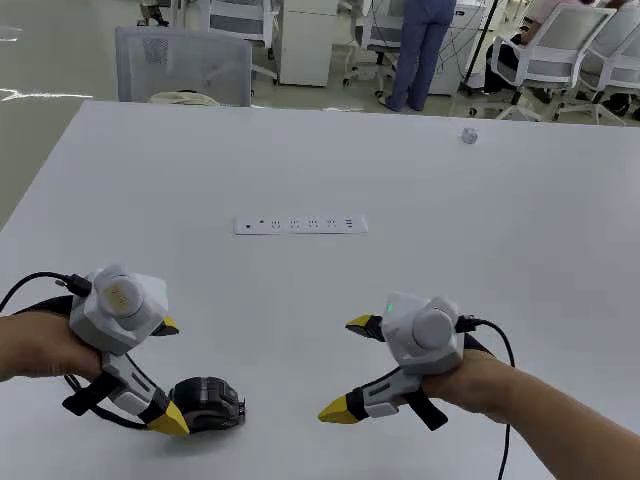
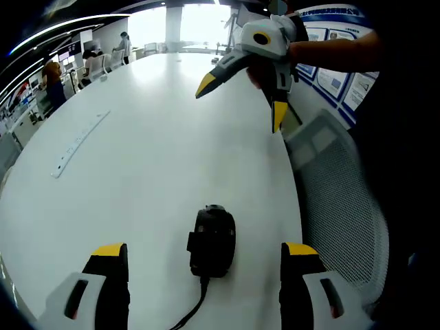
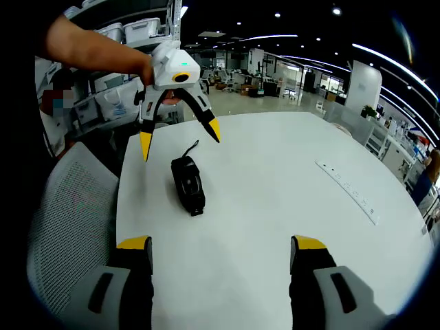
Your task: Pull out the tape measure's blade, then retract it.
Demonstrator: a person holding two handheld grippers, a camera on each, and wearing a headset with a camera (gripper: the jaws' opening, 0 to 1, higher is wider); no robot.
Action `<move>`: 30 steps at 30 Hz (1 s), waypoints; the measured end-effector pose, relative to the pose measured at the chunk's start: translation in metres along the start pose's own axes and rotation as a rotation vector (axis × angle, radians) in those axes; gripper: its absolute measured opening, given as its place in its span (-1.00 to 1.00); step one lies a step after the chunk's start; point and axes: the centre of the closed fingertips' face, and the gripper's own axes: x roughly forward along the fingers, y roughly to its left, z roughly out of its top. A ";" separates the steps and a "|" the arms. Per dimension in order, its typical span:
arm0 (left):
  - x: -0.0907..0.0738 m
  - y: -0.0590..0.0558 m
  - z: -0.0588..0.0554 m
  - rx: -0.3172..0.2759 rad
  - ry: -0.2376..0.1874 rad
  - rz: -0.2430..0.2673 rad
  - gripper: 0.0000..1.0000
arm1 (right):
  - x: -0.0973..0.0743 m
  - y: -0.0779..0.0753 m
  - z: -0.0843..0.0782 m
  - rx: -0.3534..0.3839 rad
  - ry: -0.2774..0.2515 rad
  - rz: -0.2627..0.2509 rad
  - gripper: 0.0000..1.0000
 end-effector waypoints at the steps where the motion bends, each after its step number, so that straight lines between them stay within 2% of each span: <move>1: 0.003 0.000 0.001 0.000 0.007 -0.005 0.75 | 0.005 0.003 0.004 -0.002 0.001 0.024 0.64; 5: 0.012 -0.005 0.005 0.021 0.023 -0.029 0.66 | 0.019 0.007 0.015 -0.031 -0.001 0.063 0.56; 8: 0.022 -0.001 0.000 0.043 0.056 -0.033 0.61 | 0.032 0.012 0.021 -0.061 0.011 0.103 0.52; 11: 0.026 0.001 -0.002 0.062 0.077 -0.033 0.45 | 0.041 0.017 0.027 -0.082 0.029 0.135 0.49; 12: 0.027 0.001 -0.003 0.062 0.083 -0.036 0.37 | 0.044 0.019 0.028 -0.089 0.031 0.144 0.49; 16: 0.034 0.000 -0.010 0.054 0.117 -0.046 0.31 | 0.056 0.023 0.031 -0.118 0.062 0.186 0.42; 20: 0.044 -0.002 -0.013 0.045 0.122 -0.049 0.25 | 0.067 0.027 0.029 -0.148 0.092 0.218 0.30; 22: 0.049 -0.003 -0.018 0.048 0.141 -0.050 0.14 | 0.073 0.029 0.027 -0.158 0.105 0.231 0.26; 25: 0.056 -0.008 -0.021 0.055 0.149 -0.065 0.09 | 0.081 0.033 0.022 -0.180 0.129 0.253 0.18; 27: 0.059 0.003 -0.026 0.106 0.176 -0.008 0.12 | 0.086 0.035 0.019 -0.191 0.147 0.263 0.15; 29: 0.062 0.000 -0.025 0.100 0.165 -0.014 0.13 | 0.090 0.037 0.016 -0.203 0.168 0.275 0.14; 30: 0.061 -0.001 -0.025 0.100 0.166 -0.020 -0.05 | 0.092 0.038 0.014 -0.207 0.176 0.281 0.12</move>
